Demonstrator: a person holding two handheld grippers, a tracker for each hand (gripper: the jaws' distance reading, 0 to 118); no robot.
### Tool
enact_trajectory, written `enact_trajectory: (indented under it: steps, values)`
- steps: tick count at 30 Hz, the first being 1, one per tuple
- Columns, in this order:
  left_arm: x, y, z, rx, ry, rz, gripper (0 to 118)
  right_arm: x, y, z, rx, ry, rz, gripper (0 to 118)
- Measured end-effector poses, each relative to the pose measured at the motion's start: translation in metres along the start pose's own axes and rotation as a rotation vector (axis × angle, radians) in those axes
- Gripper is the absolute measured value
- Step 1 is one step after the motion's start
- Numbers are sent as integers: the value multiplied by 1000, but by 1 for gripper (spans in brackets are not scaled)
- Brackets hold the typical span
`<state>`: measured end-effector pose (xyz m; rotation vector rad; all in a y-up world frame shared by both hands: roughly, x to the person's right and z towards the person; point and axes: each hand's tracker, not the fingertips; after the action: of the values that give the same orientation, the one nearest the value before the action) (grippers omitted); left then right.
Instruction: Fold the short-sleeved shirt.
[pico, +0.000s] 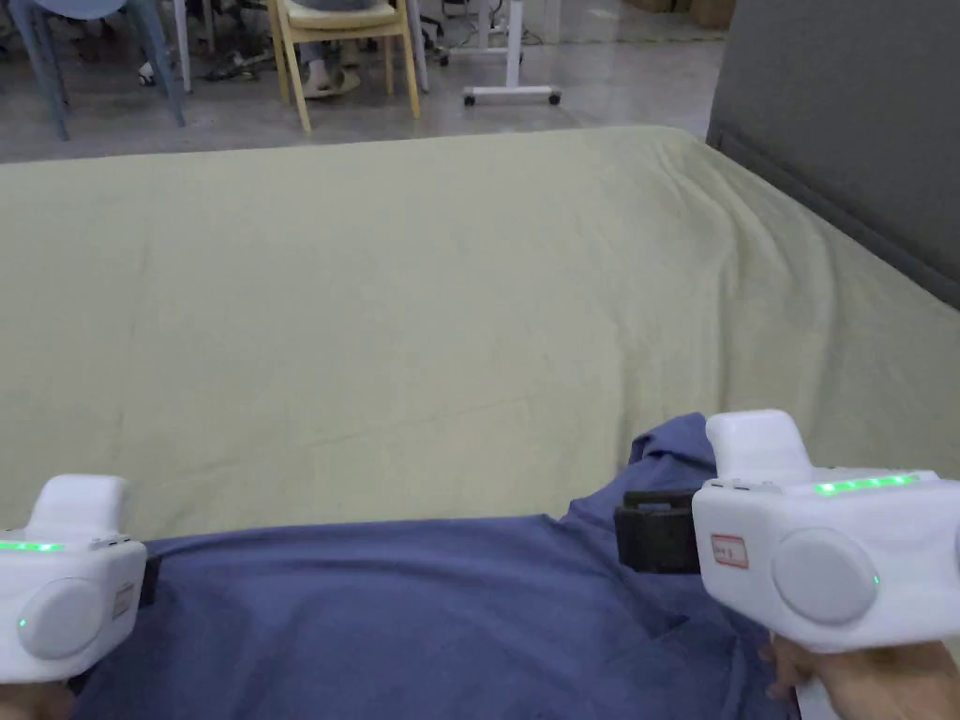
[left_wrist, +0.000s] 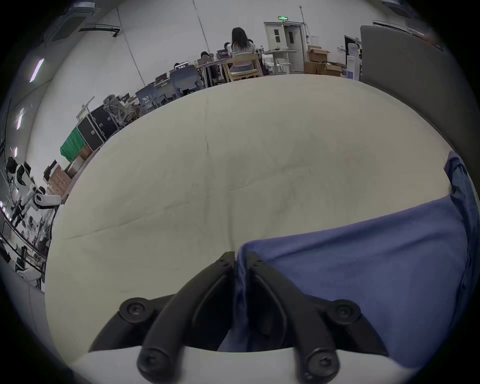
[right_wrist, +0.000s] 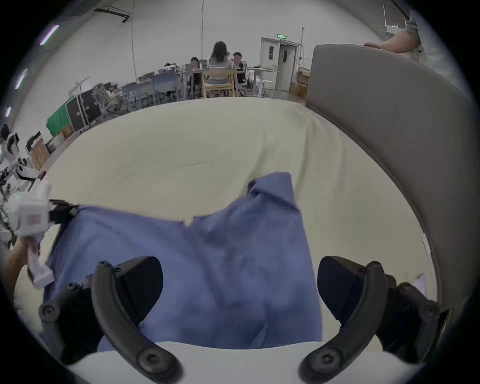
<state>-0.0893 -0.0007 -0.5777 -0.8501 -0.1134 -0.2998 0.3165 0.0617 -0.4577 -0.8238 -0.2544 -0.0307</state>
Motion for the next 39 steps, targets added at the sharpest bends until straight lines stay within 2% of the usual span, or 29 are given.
enact_trajectory:
  steps: [2, 6, 11, 12, 13, 14, 15, 16, 17, 19, 23, 28, 34, 39]
  values:
    - [-1, -1, -1, 6, -2, -8, 5, 11, 15, -29, -59, -67, -6, 118]
    - [-3, -1, -4, 14, -9, 2, 5, 31, 26, -74, -121, -139, 19, 118]
    - [-4, -2, -6, 20, -6, 5, 5, 44, 20, -103, -174, -113, -19, 118]
    - [-4, -2, -7, 24, -8, 5, 5, 45, 18, -102, -147, -67, -40, 111]
    - [-5, -3, -7, 28, -12, 11, 5, 44, 17, -97, -137, -41, -44, 96]
    - [-7, -4, -6, 36, -15, 18, 5, 44, 16, -92, -112, -4, -68, 58]
    - [-8, -4, -3, 47, -17, 24, 5, 42, 13, -82, -66, 53, -105, 27]
    - [-9, -5, -1, 65, -18, 29, 5, 38, 11, -75, -37, 30, -133, 9]
    - [-10, -5, 2, 74, -20, 32, 5, 34, 10, -68, -7, 4, -139, 9]
    - [-12, -4, 7, 97, -23, 48, 5, 31, 10, -54, 45, 39, -105, 8]
    - [-19, -2, 15, 119, -48, 135, 5, 31, 18, -38, 51, 31, -81, 8]
    - [-23, 3, 39, 154, -38, 126, 5, 32, 28, -6, 104, 19, -56, 8]
    - [-41, 14, 108, 255, -34, 167, 5, 30, 36, 57, 171, 32, -47, 8]
    - [-63, 21, 199, 365, -34, 223, 5, 31, 52, 142, 285, 58, -33, 8]
